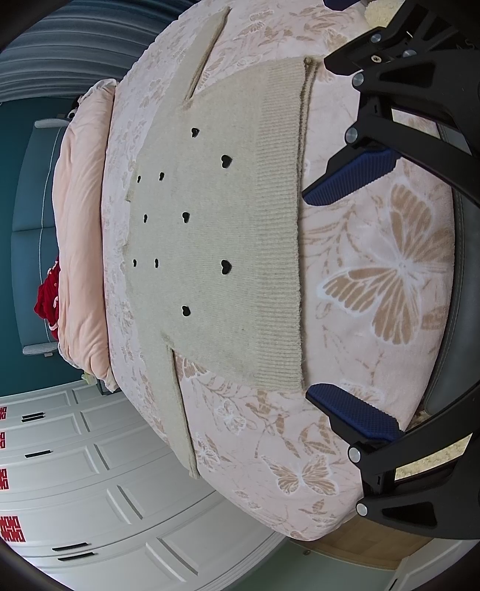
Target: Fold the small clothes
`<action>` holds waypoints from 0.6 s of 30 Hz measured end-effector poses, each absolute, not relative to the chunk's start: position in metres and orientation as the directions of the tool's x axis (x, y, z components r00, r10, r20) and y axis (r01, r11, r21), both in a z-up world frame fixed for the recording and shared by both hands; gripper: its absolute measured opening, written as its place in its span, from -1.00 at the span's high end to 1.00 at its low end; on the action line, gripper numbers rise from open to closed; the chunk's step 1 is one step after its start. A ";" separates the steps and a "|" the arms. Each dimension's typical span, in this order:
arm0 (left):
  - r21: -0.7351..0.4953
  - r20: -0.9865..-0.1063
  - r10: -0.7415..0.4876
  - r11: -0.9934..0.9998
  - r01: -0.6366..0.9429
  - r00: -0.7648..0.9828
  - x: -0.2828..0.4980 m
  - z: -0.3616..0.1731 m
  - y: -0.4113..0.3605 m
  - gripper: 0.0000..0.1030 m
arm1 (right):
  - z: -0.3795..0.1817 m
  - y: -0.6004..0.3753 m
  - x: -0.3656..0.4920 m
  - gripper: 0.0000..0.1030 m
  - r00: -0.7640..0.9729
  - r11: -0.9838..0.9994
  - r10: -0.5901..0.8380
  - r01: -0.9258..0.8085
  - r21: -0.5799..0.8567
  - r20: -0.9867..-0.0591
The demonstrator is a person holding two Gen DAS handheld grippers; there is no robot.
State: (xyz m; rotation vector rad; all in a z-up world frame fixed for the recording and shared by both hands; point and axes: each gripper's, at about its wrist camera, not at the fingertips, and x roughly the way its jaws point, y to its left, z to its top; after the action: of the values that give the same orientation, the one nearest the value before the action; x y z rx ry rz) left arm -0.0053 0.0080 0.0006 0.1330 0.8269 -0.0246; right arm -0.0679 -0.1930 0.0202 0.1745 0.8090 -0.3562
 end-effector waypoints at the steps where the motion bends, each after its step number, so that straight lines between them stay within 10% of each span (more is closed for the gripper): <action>1: 0.108 -0.735 0.030 0.991 0.074 0.678 -0.006 0.000 0.008 -0.84 | 0.021 -0.193 -0.067 -0.90 0.634 0.926 -0.243 0.376 0.019 -0.734; 18: 0.111 -0.753 0.042 0.992 0.064 0.656 -0.003 -0.013 0.005 -0.84 | 0.009 -0.196 -0.062 -0.90 0.608 0.926 -0.221 0.375 0.031 -0.762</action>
State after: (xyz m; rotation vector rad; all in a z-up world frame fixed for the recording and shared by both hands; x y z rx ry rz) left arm -0.0026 0.0053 -0.0126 0.1322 0.8553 -0.0123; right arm -0.0617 -0.1964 0.0087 0.1953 0.8502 -0.3471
